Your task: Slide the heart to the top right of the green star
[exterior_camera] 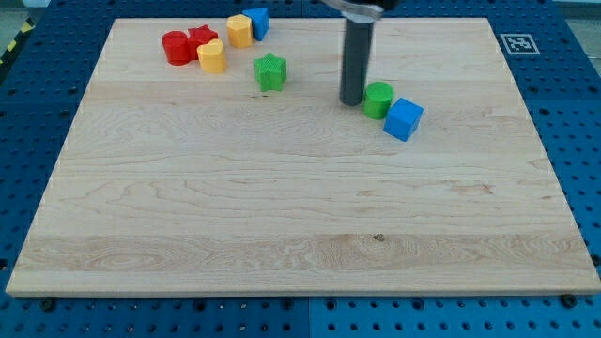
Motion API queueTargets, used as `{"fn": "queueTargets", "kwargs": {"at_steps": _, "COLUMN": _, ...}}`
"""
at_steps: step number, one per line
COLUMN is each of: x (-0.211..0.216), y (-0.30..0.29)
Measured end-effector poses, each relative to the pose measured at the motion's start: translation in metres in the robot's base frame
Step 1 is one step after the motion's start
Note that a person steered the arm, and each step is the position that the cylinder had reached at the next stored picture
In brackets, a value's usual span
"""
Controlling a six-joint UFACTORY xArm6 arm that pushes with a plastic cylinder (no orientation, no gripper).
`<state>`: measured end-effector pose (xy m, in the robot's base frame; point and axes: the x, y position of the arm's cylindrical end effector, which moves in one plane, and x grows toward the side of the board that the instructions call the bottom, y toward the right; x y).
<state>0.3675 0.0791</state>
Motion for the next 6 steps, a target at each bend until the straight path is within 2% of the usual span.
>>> {"fn": "queueTargets", "kwargs": {"at_steps": 1, "x": 0.000, "y": 0.020}}
{"fn": "queueTargets", "kwargs": {"at_steps": 2, "x": -0.002, "y": -0.026}}
{"fn": "queueTargets", "kwargs": {"at_steps": 3, "x": 0.001, "y": -0.114}}
{"fn": "queueTargets", "kwargs": {"at_steps": 4, "x": -0.023, "y": -0.214}}
{"fn": "queueTargets", "kwargs": {"at_steps": 5, "x": -0.089, "y": -0.238}}
{"fn": "queueTargets", "kwargs": {"at_steps": 6, "x": -0.103, "y": -0.161}}
